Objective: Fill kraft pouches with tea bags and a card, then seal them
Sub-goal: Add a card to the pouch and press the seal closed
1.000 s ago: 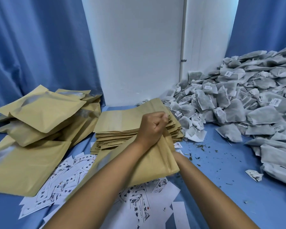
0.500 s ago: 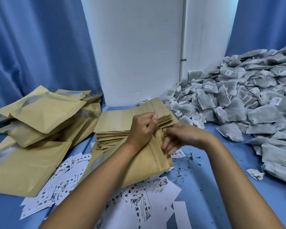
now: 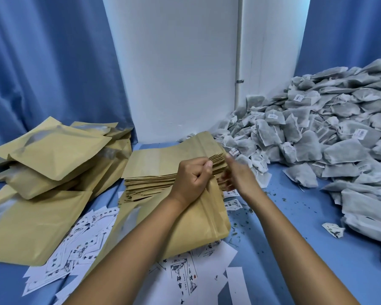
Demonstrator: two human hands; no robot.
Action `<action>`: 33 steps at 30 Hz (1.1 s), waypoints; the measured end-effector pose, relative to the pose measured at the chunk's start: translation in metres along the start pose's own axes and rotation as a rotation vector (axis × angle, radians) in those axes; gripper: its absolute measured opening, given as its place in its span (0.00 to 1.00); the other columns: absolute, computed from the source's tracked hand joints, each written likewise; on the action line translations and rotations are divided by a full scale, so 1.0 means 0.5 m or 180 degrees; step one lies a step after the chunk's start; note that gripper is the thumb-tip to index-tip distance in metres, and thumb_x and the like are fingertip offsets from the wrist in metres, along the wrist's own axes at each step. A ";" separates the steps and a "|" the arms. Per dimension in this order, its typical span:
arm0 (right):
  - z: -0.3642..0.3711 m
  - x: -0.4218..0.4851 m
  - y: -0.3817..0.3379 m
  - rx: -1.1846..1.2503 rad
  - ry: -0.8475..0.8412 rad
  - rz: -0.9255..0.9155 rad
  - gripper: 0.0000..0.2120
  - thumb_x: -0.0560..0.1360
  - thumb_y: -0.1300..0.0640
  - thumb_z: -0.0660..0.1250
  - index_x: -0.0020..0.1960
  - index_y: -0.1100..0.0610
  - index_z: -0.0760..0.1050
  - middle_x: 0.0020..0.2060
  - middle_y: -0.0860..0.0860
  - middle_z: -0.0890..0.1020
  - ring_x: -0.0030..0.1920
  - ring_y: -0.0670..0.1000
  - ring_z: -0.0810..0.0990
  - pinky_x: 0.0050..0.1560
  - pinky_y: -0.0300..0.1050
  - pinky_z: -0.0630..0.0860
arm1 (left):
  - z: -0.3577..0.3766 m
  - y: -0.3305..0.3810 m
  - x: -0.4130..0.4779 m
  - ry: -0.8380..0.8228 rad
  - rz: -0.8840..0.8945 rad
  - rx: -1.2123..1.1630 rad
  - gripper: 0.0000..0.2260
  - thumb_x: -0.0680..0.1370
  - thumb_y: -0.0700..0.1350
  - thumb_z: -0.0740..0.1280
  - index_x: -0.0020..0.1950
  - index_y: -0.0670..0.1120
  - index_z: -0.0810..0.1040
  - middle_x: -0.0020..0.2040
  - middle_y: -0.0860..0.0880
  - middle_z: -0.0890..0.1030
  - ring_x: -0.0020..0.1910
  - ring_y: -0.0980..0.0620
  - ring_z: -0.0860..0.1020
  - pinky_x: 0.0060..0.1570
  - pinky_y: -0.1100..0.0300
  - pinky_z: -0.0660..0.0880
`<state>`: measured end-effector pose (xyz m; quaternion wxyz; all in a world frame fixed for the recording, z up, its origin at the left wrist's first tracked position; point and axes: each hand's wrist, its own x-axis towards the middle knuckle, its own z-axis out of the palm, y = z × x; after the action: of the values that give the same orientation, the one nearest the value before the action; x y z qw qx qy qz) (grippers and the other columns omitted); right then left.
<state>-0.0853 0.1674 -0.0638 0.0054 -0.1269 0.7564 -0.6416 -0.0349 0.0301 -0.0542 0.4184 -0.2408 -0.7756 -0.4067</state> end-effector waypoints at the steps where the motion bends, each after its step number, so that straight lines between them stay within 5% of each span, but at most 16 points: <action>1: 0.005 -0.001 0.003 0.0026 -0.0505 0.0318 0.26 0.76 0.35 0.58 0.41 0.58 0.78 0.33 0.53 0.82 0.36 0.54 0.81 0.41 0.50 0.79 | 0.006 0.003 0.000 -0.0016 0.0076 -0.0014 0.23 0.78 0.41 0.57 0.23 0.37 0.66 0.26 0.48 0.64 0.26 0.59 0.63 0.30 0.67 0.59; 3: 0.021 -0.008 0.004 0.0226 -0.1400 0.0792 0.19 0.75 0.40 0.63 0.48 0.55 0.80 0.40 0.53 0.84 0.45 0.53 0.83 0.49 0.49 0.78 | 0.016 0.013 -0.001 -0.0134 0.0350 0.0029 0.22 0.77 0.38 0.58 0.23 0.38 0.65 0.28 0.50 0.63 0.28 0.60 0.61 0.32 0.69 0.59; 5: 0.030 -0.011 -0.009 0.0353 -0.1439 0.0818 0.08 0.76 0.56 0.62 0.44 0.58 0.78 0.38 0.55 0.81 0.43 0.53 0.80 0.46 0.47 0.75 | 0.023 0.019 -0.009 -0.0363 0.0709 0.0150 0.21 0.77 0.37 0.58 0.23 0.36 0.66 0.26 0.46 0.64 0.28 0.52 0.62 0.33 0.63 0.61; 7: 0.027 -0.010 -0.029 0.0420 -0.1249 0.0762 0.12 0.76 0.68 0.55 0.39 0.61 0.75 0.31 0.55 0.75 0.33 0.50 0.76 0.35 0.38 0.72 | 0.026 0.030 -0.017 -0.0571 0.1039 0.0304 0.20 0.76 0.37 0.59 0.23 0.36 0.68 0.26 0.42 0.68 0.25 0.47 0.66 0.31 0.58 0.66; 10: 0.019 -0.008 -0.074 0.0852 -0.1151 0.0675 0.12 0.79 0.68 0.56 0.39 0.66 0.72 0.25 0.60 0.75 0.28 0.54 0.77 0.27 0.30 0.68 | 0.029 0.054 -0.006 -0.0633 0.1637 0.0851 0.17 0.74 0.37 0.63 0.24 0.38 0.74 0.27 0.43 0.73 0.26 0.46 0.71 0.34 0.57 0.71; 12: 0.016 0.002 -0.097 0.1779 -0.1166 0.0953 0.15 0.81 0.61 0.56 0.37 0.62 0.69 0.18 0.52 0.74 0.20 0.47 0.75 0.22 0.31 0.69 | 0.020 0.066 0.014 -0.0501 0.1687 0.1007 0.16 0.75 0.38 0.63 0.27 0.39 0.78 0.31 0.44 0.79 0.32 0.47 0.77 0.40 0.54 0.74; 14: 0.011 0.028 -0.107 0.2689 -0.1060 0.1298 0.14 0.82 0.60 0.54 0.39 0.60 0.69 0.20 0.51 0.75 0.21 0.47 0.75 0.22 0.35 0.71 | 0.004 0.067 0.021 -0.0303 0.1213 0.1011 0.14 0.77 0.42 0.61 0.38 0.41 0.84 0.42 0.46 0.83 0.46 0.48 0.79 0.52 0.50 0.72; 16: 0.011 0.052 -0.109 0.3199 -0.0646 0.1468 0.13 0.83 0.60 0.52 0.43 0.62 0.71 0.29 0.56 0.78 0.29 0.52 0.79 0.35 0.42 0.78 | -0.011 0.054 0.010 0.0056 0.0475 0.1301 0.14 0.77 0.46 0.61 0.54 0.44 0.83 0.57 0.47 0.80 0.61 0.49 0.73 0.63 0.51 0.65; 19: 0.010 0.072 -0.079 0.3764 -0.0019 0.1851 0.13 0.83 0.61 0.53 0.47 0.63 0.75 0.40 0.60 0.78 0.48 0.58 0.79 0.64 0.51 0.71 | -0.019 0.017 -0.025 0.0839 -0.1496 0.1597 0.27 0.74 0.47 0.69 0.72 0.45 0.67 0.73 0.44 0.64 0.72 0.46 0.59 0.69 0.48 0.58; 22: 0.015 0.068 -0.026 0.4329 0.0332 0.2094 0.16 0.83 0.63 0.51 0.65 0.63 0.72 0.52 0.62 0.79 0.64 0.56 0.74 0.70 0.50 0.63 | -0.019 -0.013 -0.066 0.1187 -0.3526 0.0456 0.39 0.72 0.49 0.72 0.76 0.45 0.54 0.73 0.42 0.61 0.71 0.42 0.62 0.66 0.43 0.66; 25: 0.016 0.071 0.015 0.4584 0.0650 0.2181 0.17 0.82 0.63 0.51 0.69 0.62 0.69 0.62 0.54 0.76 0.68 0.54 0.72 0.70 0.47 0.61 | -0.006 -0.034 -0.096 0.1233 -0.4358 -0.2322 0.27 0.75 0.44 0.70 0.70 0.37 0.65 0.58 0.39 0.78 0.55 0.41 0.78 0.48 0.46 0.79; 27: 0.023 0.070 0.035 0.4415 0.0806 0.2158 0.16 0.82 0.61 0.55 0.68 0.60 0.70 0.62 0.54 0.77 0.61 0.51 0.78 0.63 0.41 0.71 | 0.004 -0.045 -0.111 0.1226 -0.4512 -0.3406 0.18 0.72 0.41 0.70 0.59 0.37 0.75 0.50 0.39 0.83 0.48 0.43 0.82 0.42 0.49 0.81; 30: 0.025 0.060 0.061 0.3383 0.1137 0.1597 0.06 0.79 0.59 0.64 0.53 0.61 0.74 0.35 0.53 0.81 0.27 0.47 0.80 0.28 0.38 0.76 | 0.005 -0.052 -0.120 0.1037 -0.4474 -0.3495 0.11 0.71 0.37 0.70 0.52 0.38 0.76 0.44 0.40 0.84 0.40 0.46 0.84 0.33 0.58 0.80; 33: 0.009 0.056 0.061 0.2277 0.1248 0.1015 0.04 0.74 0.60 0.70 0.42 0.59 0.76 0.31 0.51 0.80 0.27 0.47 0.78 0.25 0.37 0.73 | -0.006 -0.064 -0.124 0.1111 -0.4410 -0.3068 0.11 0.74 0.34 0.68 0.56 0.37 0.74 0.47 0.41 0.83 0.45 0.47 0.82 0.34 0.60 0.80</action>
<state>-0.1171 0.1617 -0.0901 0.0044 0.1255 0.4834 -0.8663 -0.0234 0.0076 -0.1192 0.0413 0.2013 -0.4150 -0.8863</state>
